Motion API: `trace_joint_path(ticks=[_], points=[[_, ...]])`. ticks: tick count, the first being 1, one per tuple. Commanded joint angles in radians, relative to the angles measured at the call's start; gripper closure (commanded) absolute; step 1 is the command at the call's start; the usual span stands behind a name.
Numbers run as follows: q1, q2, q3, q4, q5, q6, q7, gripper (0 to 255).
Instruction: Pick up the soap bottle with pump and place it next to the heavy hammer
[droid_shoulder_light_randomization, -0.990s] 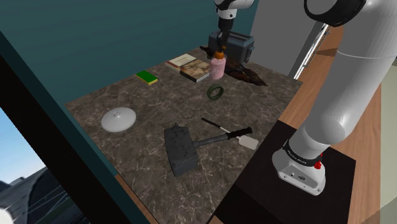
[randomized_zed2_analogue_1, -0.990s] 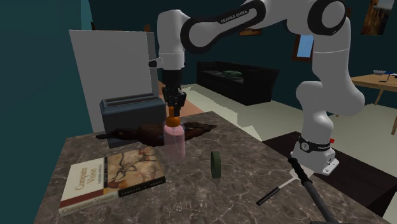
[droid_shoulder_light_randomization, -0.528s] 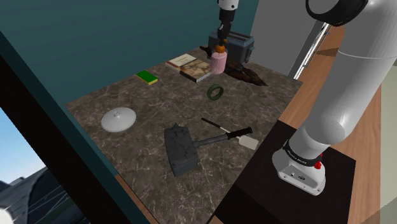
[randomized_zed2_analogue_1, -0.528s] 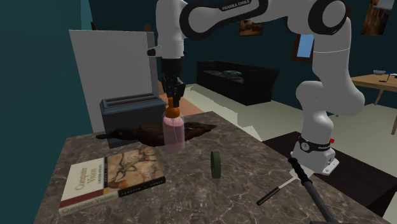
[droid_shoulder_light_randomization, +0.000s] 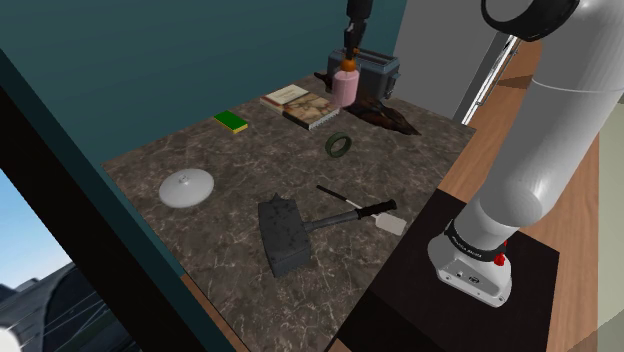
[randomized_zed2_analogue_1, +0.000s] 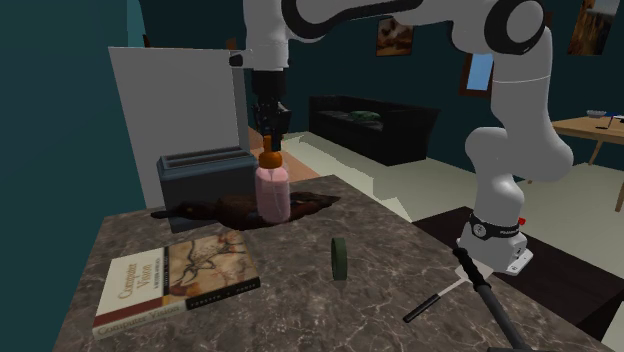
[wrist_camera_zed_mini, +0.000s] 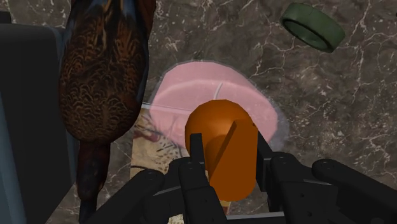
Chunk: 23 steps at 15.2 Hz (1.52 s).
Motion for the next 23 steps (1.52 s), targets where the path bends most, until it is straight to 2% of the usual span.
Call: trace_joint_path(ticks=[1,14,23], points=[[-0.001,0.001,0.0,0.029,0.0,-0.027,0.0,255],[-0.016,0.045,-0.004,0.266,0.012,-0.222,-0.001,255],[-0.043,0.124,-0.007,0.507,0.036,-0.387,-0.005,255]])
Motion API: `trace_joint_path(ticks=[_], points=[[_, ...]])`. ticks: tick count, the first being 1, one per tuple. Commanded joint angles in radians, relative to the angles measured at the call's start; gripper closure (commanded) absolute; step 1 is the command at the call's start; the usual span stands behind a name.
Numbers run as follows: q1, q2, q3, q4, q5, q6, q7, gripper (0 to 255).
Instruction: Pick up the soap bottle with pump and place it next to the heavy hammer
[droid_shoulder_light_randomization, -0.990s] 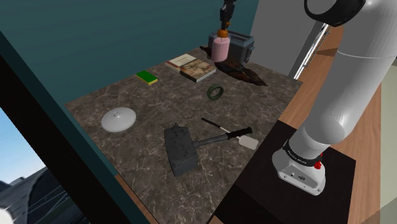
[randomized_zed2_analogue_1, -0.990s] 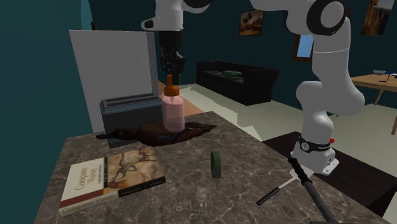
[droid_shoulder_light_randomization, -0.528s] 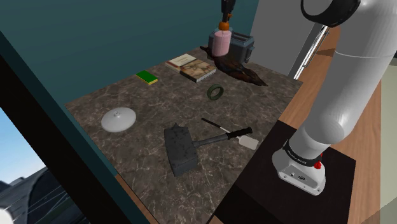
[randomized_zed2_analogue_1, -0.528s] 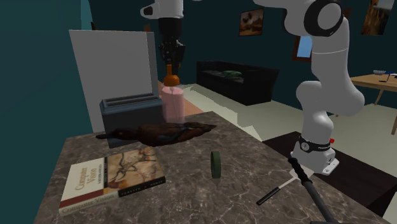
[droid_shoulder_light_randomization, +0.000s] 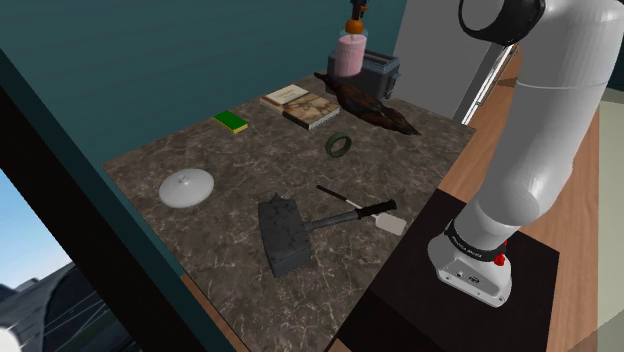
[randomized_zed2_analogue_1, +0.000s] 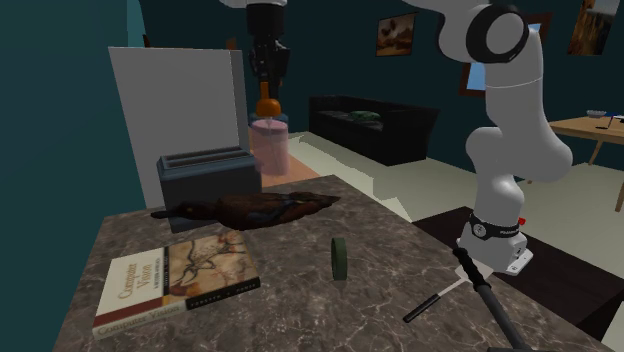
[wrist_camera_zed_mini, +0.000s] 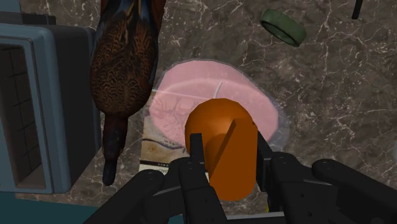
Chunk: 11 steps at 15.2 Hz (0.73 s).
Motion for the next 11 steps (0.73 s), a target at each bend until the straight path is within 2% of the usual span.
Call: trace_joint_path(ticks=[1,5,8,11], points=[[-0.009,0.029,0.0,0.079,0.009,-0.05,0.0,255],[-0.034,0.095,0.001,0.237,0.029,-0.143,-0.001,255],[0.049,-0.02,0.015,0.038,-0.009,-0.055,0.064,255],[0.112,-0.098,0.037,-0.095,-0.036,0.004,0.134,255]])
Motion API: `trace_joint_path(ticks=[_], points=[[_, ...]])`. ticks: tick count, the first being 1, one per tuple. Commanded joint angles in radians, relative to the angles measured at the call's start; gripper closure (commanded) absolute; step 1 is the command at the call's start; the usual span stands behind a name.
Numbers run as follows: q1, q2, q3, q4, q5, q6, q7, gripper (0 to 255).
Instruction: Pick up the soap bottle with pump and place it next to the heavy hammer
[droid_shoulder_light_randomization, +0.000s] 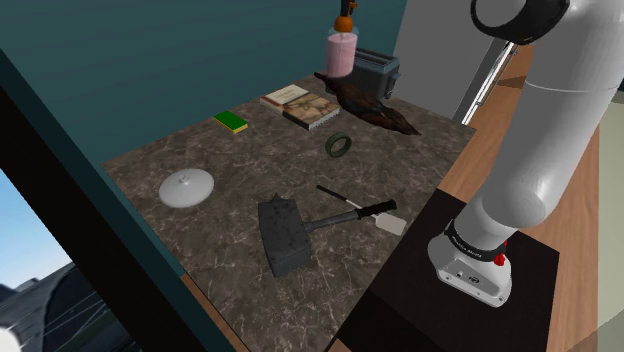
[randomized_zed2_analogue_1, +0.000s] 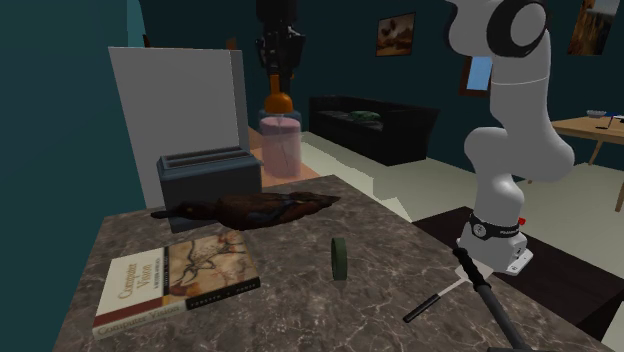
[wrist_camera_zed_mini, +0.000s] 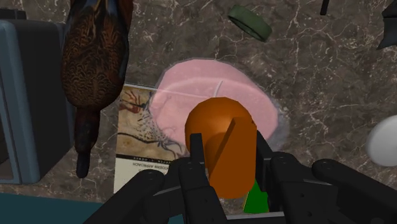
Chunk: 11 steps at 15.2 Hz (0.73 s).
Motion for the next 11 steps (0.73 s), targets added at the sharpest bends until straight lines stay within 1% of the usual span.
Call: trace_joint_path(ticks=[1,6,11], points=[[0.04,-0.053,0.015,-0.087,-0.017,0.038,0.047,255],[0.12,-0.131,0.064,-0.229,-0.042,0.105,0.166,255],[0.189,-0.174,0.116,-0.319,-0.056,0.157,0.284,255]])
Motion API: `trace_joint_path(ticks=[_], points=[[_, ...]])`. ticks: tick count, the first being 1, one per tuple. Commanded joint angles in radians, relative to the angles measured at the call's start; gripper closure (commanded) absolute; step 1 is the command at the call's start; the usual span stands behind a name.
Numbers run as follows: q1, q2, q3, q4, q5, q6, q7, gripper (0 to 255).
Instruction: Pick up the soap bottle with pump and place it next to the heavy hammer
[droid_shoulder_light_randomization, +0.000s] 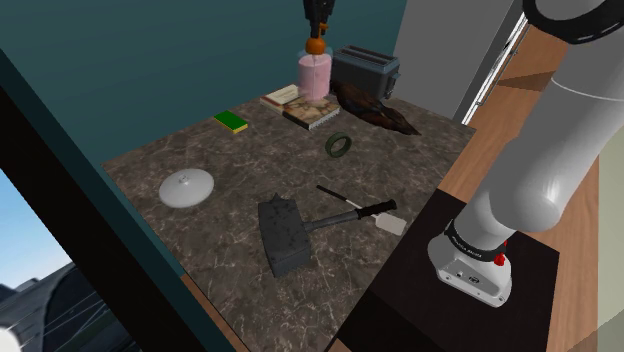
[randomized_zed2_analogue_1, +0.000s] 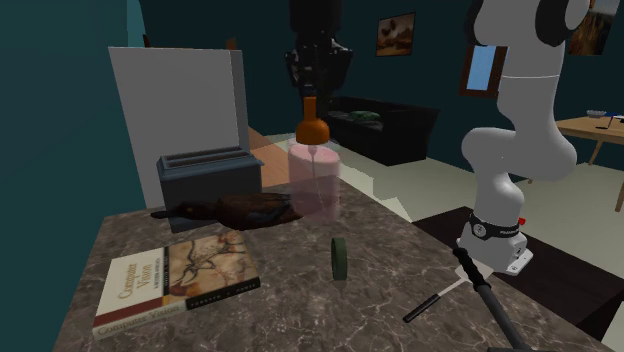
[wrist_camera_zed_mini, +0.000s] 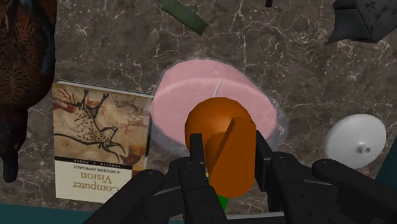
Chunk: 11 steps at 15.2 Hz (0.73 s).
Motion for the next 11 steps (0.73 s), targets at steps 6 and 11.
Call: trace_joint_path(ticks=[6,11], points=[[0.092,-0.02,0.076,-0.077,-0.01,0.06,0.167,255],[0.153,0.001,0.127,-0.087,-0.015,0.091,0.279,255]])
